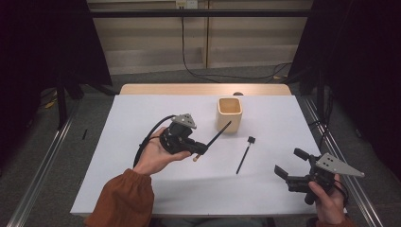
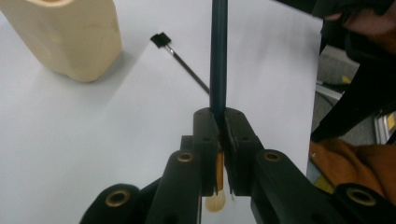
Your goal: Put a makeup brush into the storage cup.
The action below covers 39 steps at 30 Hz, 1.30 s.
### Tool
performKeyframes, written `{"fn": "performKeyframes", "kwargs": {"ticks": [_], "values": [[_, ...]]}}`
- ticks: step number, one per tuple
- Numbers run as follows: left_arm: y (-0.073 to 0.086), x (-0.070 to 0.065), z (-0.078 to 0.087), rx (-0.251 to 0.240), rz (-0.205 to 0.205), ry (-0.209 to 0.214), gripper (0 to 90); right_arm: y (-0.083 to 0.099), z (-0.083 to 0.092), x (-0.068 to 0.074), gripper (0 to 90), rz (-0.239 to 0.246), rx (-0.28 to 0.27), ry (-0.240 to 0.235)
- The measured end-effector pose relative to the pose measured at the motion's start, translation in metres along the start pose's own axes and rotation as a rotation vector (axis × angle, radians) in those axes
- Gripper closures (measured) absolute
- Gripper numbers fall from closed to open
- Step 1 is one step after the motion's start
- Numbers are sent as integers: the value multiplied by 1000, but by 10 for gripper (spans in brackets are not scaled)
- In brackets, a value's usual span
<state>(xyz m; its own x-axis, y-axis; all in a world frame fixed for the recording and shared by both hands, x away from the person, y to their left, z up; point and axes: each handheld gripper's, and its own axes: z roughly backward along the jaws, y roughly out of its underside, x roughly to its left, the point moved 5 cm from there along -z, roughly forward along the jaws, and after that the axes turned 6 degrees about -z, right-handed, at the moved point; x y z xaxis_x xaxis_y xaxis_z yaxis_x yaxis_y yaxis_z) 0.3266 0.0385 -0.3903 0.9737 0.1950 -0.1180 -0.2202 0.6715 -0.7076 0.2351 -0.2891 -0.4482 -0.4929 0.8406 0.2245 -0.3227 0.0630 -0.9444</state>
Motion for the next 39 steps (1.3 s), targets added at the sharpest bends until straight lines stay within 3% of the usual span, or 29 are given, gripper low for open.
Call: {"fn": "performKeyframes", "kwargs": {"ticks": [12,15,20,24,39], "values": [[3,-2,-9,161,-23,42,846,0,0,1,0,5,7,-11],[5,0,-10,228,-35,57,846,1,0,1,0,3,10,-12],[12,11,-13,296,-7,41,846,1,-1,2,0,4,11,-15],[16,13,-14,359,-9,43,846,1,-2,2,0,4,13,-17],[25,5,-27,475,-27,77,845,2,-3,3,0,10,24,-26]]}}
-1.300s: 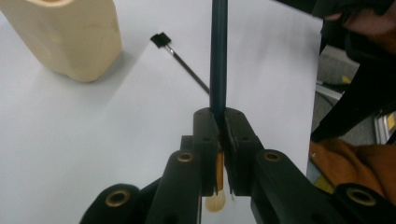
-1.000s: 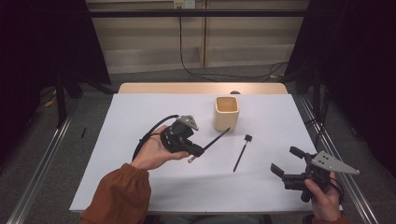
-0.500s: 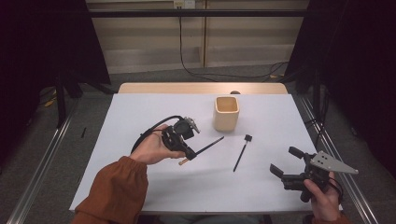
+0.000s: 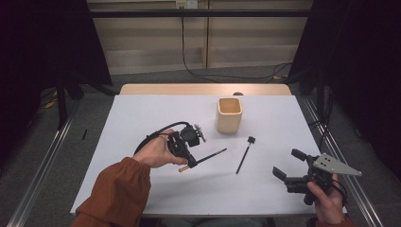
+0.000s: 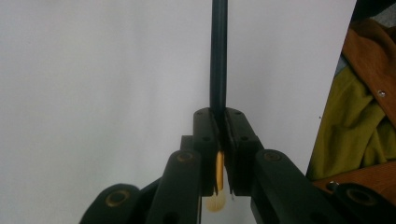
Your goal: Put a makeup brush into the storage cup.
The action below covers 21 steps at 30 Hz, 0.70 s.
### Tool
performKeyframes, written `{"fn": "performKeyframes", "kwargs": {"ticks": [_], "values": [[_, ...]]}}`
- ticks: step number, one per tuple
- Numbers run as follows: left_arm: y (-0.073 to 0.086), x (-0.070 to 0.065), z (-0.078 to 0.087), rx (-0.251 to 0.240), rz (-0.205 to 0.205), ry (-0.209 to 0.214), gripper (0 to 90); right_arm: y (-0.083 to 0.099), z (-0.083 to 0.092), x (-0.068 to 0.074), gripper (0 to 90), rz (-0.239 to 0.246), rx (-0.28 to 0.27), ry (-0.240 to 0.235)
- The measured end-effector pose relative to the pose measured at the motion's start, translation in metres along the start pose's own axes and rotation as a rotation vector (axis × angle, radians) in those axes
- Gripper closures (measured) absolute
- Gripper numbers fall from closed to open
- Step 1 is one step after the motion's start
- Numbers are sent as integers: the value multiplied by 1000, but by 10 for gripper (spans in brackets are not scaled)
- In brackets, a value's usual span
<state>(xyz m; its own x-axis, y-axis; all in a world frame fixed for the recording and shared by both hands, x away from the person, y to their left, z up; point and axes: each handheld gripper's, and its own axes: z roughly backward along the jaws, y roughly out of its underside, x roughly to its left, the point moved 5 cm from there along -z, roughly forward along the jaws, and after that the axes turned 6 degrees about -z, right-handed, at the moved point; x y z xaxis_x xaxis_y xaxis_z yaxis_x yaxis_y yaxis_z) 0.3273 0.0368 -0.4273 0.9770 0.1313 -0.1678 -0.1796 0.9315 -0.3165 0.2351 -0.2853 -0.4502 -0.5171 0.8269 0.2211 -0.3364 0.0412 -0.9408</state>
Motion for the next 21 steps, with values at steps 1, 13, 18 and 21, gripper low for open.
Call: {"fn": "performKeyframes", "kwargs": {"ticks": [1,13,18,21], "values": [[1,0,-2,14,-1,1,846,0,0,0,0,0,0,-2],[5,0,0,-26,13,2,845,-10,1,5,0,13,-66,-23],[6,-2,1,-29,-1,6,845,-19,-1,6,0,18,-92,-41],[6,-2,2,-22,-24,0,845,-26,-2,5,10,31,-98,-57]]}}
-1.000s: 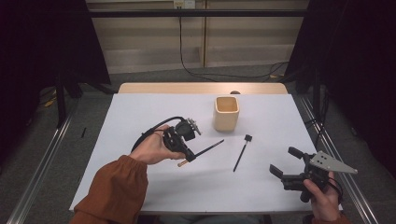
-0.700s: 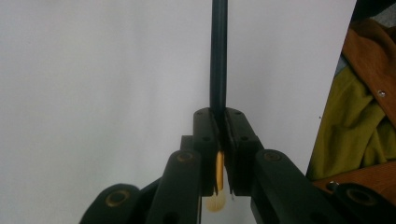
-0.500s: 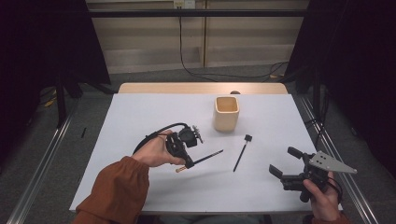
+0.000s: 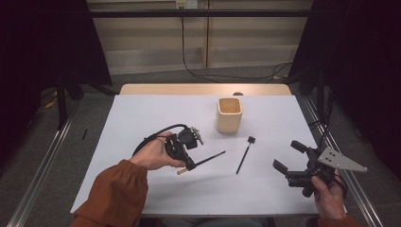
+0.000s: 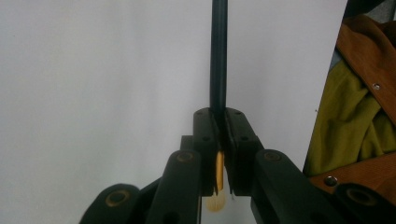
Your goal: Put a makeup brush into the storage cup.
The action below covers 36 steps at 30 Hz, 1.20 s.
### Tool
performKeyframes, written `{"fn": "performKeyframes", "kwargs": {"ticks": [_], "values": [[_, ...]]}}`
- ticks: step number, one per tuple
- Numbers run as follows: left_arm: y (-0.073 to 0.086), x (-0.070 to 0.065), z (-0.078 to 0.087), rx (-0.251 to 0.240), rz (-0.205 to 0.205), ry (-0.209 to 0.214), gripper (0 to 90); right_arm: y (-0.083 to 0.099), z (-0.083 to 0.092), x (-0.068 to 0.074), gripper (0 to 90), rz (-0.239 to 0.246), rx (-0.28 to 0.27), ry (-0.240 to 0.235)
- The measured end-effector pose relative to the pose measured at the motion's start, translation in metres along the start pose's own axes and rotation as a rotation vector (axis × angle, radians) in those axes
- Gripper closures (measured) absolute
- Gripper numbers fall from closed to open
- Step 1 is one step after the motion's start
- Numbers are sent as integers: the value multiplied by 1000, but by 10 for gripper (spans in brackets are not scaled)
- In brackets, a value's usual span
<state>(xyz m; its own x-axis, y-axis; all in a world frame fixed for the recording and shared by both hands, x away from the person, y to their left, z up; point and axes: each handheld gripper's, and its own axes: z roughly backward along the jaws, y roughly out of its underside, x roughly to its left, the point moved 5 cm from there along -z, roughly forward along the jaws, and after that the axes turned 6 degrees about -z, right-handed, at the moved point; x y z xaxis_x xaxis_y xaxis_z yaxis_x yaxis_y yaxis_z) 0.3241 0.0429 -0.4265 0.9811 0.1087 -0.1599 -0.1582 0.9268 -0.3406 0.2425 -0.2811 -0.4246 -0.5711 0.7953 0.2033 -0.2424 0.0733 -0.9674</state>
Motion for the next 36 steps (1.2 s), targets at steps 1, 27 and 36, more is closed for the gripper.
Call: {"fn": "performKeyframes", "kwargs": {"ticks": [1,27,36], "values": [[0,-2,0,2,5,12,845,-2,0,0,5,1,-4,-1],[-10,-11,5,5,-53,9,845,-34,-45,22,0,70,242,-242],[-14,-12,2,35,-75,20,844,-44,-70,33,6,126,319,-320]]}}
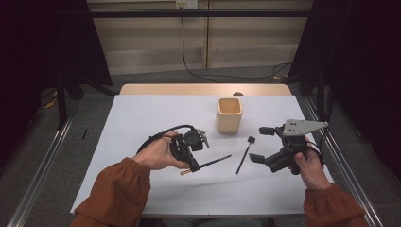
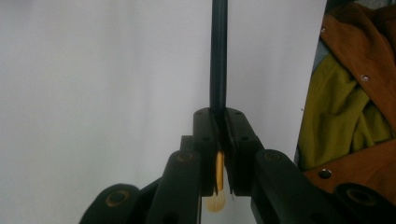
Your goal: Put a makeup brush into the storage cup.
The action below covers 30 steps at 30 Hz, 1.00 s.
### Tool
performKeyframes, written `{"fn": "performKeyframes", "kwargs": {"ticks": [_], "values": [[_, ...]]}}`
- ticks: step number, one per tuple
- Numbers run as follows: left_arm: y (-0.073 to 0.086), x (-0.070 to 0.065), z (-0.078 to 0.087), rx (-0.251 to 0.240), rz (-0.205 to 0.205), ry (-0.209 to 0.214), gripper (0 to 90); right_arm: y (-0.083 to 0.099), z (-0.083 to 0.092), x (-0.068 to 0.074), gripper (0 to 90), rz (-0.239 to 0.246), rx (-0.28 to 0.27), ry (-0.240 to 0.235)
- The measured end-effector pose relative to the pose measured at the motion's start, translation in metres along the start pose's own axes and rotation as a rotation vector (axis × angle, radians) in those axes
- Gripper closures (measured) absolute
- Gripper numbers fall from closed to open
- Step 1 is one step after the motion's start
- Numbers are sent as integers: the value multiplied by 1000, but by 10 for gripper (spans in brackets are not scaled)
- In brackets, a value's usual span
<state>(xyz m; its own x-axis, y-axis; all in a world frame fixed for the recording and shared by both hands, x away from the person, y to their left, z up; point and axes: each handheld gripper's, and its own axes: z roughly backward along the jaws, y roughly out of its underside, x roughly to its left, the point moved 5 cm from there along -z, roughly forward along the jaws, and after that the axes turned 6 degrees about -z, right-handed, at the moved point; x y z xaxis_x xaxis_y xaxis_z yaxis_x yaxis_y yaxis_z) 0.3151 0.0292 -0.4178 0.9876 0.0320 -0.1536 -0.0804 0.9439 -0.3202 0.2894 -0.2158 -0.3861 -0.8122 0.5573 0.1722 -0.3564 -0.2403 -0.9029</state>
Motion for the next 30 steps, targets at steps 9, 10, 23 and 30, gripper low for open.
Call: {"fn": "performKeyframes", "kwargs": {"ticks": [9,10,23,30], "values": [[-2,-1,-1,11,-6,11,845,-6,-18,9,33,36,180,-107],[-3,-1,-1,8,-3,8,844,-7,-19,9,42,39,199,-118],[-4,-3,-2,36,-19,21,844,-10,-40,15,38,113,407,-190],[-3,-3,-1,38,-14,13,844,-16,-44,17,74,195,513,-181]]}}
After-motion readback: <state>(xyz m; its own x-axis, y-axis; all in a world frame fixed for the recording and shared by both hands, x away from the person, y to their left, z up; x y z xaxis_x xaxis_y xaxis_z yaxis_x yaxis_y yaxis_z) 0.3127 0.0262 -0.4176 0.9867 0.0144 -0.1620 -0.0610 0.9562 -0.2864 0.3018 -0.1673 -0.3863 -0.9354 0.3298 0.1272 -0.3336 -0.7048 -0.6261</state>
